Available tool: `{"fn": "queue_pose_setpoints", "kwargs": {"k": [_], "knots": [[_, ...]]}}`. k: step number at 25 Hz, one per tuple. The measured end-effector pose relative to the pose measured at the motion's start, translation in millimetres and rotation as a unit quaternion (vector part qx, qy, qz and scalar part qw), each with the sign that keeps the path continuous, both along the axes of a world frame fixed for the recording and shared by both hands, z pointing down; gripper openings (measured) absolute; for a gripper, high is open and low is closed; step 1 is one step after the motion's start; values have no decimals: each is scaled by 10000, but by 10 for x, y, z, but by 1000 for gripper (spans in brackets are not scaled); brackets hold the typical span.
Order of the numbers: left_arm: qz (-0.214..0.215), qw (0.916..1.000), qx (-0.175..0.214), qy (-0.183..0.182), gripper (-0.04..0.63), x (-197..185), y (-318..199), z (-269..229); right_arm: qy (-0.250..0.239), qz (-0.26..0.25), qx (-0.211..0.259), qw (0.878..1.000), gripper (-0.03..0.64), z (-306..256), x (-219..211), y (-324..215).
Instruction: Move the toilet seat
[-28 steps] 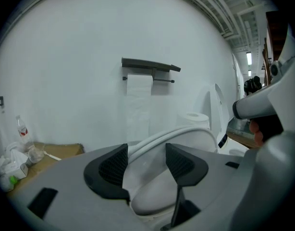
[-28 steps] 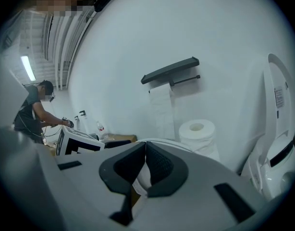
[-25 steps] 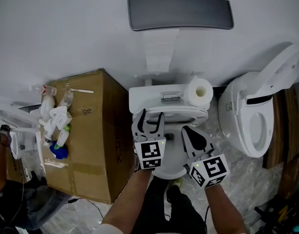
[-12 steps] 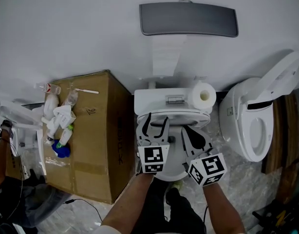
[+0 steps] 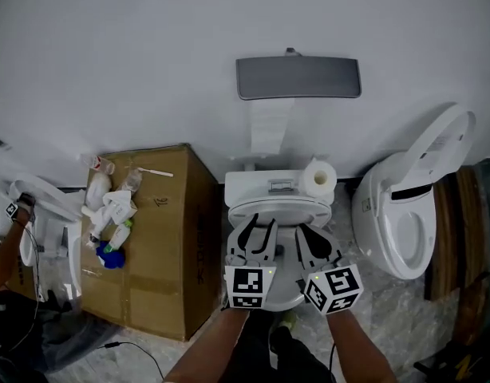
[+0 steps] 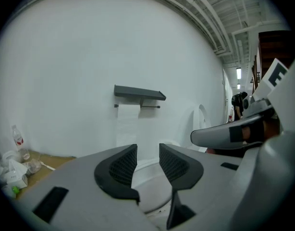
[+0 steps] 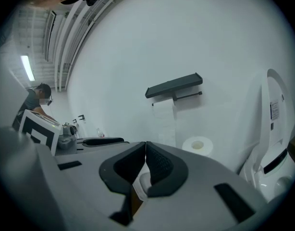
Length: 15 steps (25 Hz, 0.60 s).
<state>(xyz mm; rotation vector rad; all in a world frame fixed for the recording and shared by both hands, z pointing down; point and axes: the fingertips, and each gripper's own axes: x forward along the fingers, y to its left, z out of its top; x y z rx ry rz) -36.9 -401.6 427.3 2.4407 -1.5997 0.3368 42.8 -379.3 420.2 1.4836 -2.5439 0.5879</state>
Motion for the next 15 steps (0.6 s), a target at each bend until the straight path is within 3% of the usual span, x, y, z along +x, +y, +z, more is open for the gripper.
{"fn": "queue_pose_setpoints", "kwargs": {"k": [11,15], "knots": [[61,9998,160,74,17,216,567,-843,-61,22,373,9993,15,-747,141,379],[108,9995,271,150,8,297,760,-1146,-132,-21,600,9981,15,-1053,199,524]]}}
